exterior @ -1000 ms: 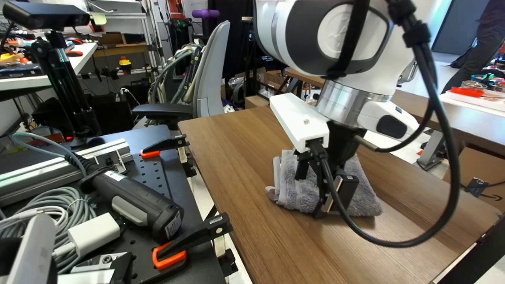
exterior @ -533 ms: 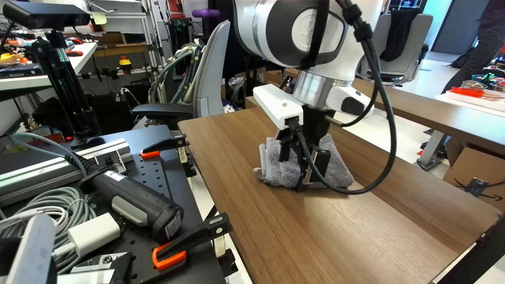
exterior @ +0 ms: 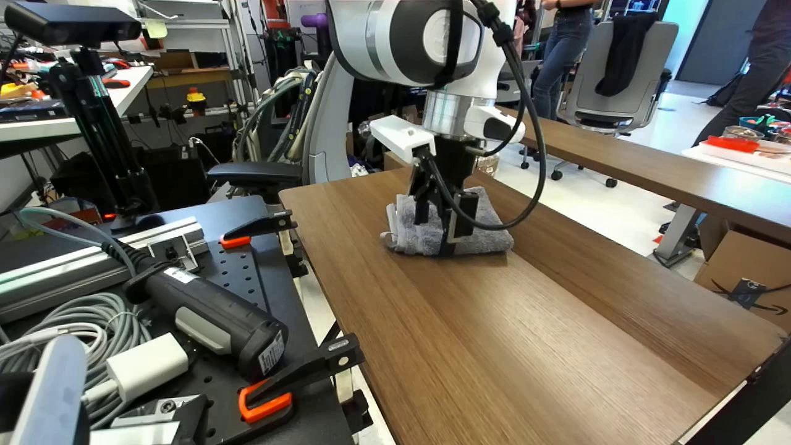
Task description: Move the grey towel to the left
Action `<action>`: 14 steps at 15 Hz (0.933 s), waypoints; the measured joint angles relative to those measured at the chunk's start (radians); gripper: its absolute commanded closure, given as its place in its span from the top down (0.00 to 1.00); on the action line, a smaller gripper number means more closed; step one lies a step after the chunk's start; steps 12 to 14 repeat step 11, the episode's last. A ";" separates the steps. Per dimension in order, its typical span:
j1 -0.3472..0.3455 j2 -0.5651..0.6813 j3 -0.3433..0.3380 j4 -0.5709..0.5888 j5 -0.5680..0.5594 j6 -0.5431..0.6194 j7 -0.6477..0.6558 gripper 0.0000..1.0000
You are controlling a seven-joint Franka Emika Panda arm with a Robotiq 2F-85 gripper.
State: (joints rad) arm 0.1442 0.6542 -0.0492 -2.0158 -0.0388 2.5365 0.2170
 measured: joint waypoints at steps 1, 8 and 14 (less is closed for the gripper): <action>0.016 -0.004 -0.002 0.008 -0.009 0.002 0.020 1.00; 0.042 -0.016 -0.005 0.026 -0.021 0.019 0.051 1.00; 0.040 -0.018 -0.003 0.024 -0.012 0.014 0.051 1.00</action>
